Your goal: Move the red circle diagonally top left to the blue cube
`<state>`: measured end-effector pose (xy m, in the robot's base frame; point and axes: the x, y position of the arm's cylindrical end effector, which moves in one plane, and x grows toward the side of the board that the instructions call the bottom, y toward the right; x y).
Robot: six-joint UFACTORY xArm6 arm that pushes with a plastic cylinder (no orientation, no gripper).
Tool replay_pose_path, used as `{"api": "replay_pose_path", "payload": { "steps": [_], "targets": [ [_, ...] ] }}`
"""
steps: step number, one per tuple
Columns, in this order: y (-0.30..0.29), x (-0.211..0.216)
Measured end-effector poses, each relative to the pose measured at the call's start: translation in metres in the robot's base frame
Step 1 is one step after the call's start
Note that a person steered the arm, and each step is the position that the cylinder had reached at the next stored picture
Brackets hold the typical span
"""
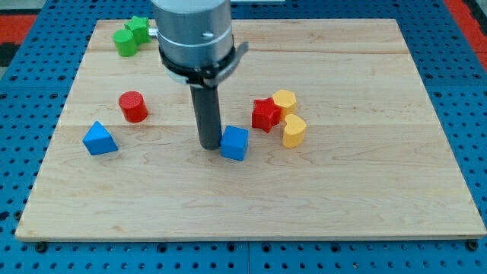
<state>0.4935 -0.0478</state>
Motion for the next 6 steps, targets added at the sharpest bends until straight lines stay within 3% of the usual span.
{"api": "replay_pose_path", "payload": {
  "steps": [1, 2, 3, 4, 6],
  "targets": [
    [0.0, 0.042],
    [0.044, 0.025],
    [0.03, 0.002],
    [0.026, 0.025],
    [-0.147, 0.035]
  ]
}}
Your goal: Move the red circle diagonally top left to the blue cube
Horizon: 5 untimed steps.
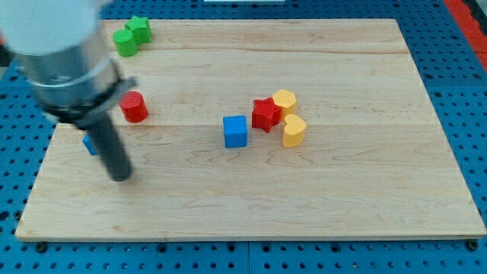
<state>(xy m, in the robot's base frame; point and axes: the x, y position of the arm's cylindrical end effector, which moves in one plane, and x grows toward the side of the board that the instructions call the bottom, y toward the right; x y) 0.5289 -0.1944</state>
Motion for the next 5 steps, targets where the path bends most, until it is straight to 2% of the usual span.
{"api": "replay_pose_path", "payload": {
  "steps": [1, 2, 3, 4, 5],
  "targets": [
    [-0.076, -0.005],
    [-0.08, -0.046],
    [-0.057, -0.063],
    [-0.068, -0.089],
    [-0.043, -0.121]
  ]
}}
